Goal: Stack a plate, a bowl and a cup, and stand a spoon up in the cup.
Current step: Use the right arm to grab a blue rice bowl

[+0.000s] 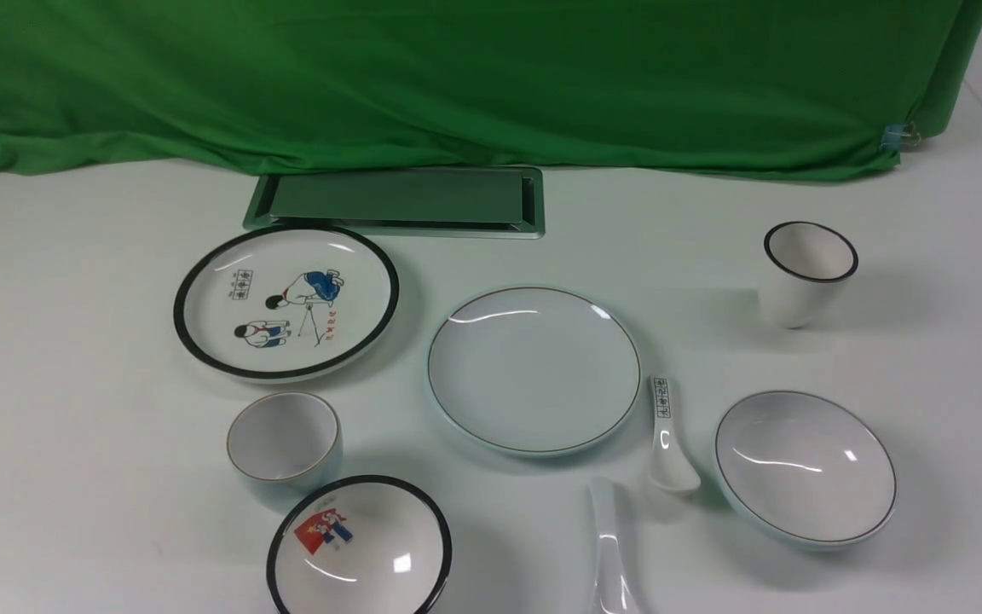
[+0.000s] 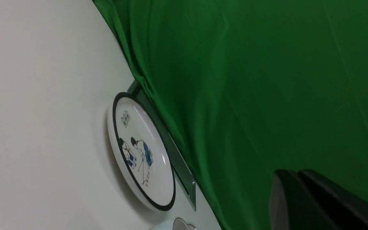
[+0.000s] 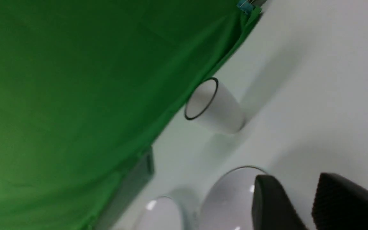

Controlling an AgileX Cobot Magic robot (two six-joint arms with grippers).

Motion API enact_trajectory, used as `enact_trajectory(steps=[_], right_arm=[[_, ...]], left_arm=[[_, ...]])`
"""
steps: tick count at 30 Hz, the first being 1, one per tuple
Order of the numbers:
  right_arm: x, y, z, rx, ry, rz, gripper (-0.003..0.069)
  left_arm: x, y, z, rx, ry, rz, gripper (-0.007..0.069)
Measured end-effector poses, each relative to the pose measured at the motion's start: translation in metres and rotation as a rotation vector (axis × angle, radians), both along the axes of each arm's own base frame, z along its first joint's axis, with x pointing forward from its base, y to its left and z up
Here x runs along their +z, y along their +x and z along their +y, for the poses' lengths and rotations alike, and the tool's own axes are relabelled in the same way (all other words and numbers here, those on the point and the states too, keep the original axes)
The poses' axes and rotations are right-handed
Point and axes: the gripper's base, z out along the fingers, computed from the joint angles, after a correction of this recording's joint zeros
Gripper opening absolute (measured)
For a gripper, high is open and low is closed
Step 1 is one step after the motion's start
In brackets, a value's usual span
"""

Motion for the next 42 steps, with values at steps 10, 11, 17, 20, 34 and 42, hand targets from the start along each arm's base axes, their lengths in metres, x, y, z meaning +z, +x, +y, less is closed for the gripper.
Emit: enact_trajectory(steps=[10,11,17,20,34,42], right_arm=[[0.003,0.000,0.000,-0.001,-0.031,-0.035,0.0241],[0.005,0.000,0.000,0.009,-0.073,-0.054,0.0241],[0.025,0.003,0.005,0.119,-0.385,-0.054,0.0137],[0.058,0.015,0.010,0.206,-0.648,-0.049,0.0025],[0.118,0.145,0.041,0.823,-1.109,0.672,0.0018],[0.063,0.194,0.050,0.911,-1.036,0.880,0.0045]], left_arm=[[0.013,-0.002,-0.002,-0.018,0.061,-0.009,-0.0029],[0.027,-0.005,-0.004,-0.028,0.145,-0.028,-0.0029],[0.101,-0.016,-0.013,-0.103,0.586,0.039,-0.0029],[0.119,0.011,-0.011,-0.224,0.812,0.291,-0.0029],[0.143,0.126,-0.051,-0.995,1.185,0.724,-0.0029],[0.132,0.143,-0.118,-1.200,1.387,0.606,-0.0029]])
